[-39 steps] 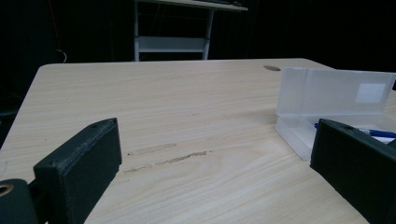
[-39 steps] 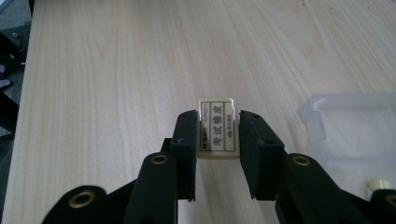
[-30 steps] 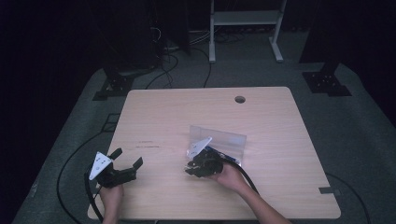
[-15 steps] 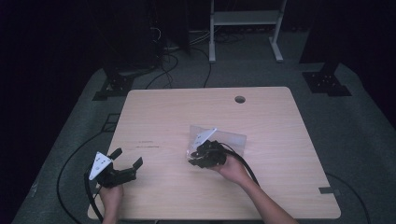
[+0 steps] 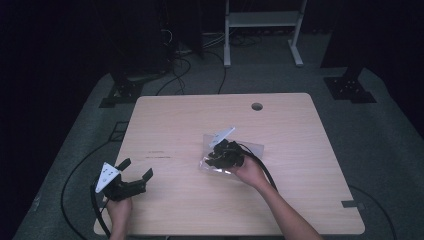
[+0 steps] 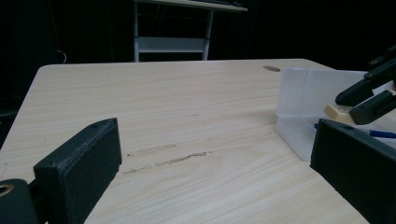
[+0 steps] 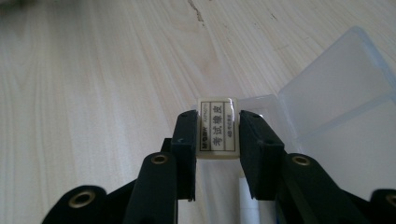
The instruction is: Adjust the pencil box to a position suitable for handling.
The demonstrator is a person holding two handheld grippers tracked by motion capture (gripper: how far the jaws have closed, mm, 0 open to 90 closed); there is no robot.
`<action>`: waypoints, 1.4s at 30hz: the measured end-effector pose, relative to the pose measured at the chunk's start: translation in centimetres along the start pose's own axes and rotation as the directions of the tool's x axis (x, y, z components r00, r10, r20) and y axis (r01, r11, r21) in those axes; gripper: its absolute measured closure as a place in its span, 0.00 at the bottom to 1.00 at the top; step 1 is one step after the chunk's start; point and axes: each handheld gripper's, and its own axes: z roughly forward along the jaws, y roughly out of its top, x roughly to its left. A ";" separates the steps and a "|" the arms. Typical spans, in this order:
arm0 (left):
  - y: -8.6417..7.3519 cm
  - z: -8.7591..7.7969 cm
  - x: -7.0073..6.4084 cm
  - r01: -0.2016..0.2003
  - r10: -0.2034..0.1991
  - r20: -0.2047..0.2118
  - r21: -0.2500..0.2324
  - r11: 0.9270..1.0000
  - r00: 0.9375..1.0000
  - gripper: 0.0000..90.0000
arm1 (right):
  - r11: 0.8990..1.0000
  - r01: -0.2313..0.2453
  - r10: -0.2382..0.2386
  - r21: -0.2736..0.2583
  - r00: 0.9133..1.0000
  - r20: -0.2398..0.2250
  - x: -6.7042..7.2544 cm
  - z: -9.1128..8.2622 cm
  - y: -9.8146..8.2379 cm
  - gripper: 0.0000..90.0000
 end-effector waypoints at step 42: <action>0.0 -0.1 0.0 -0.002 0.002 -0.004 -0.008 1.000 1.000 0.01 | 0.994 -0.091 0.090 0.063 0.996 0.012 -2.2 3.7 -0.2 0.75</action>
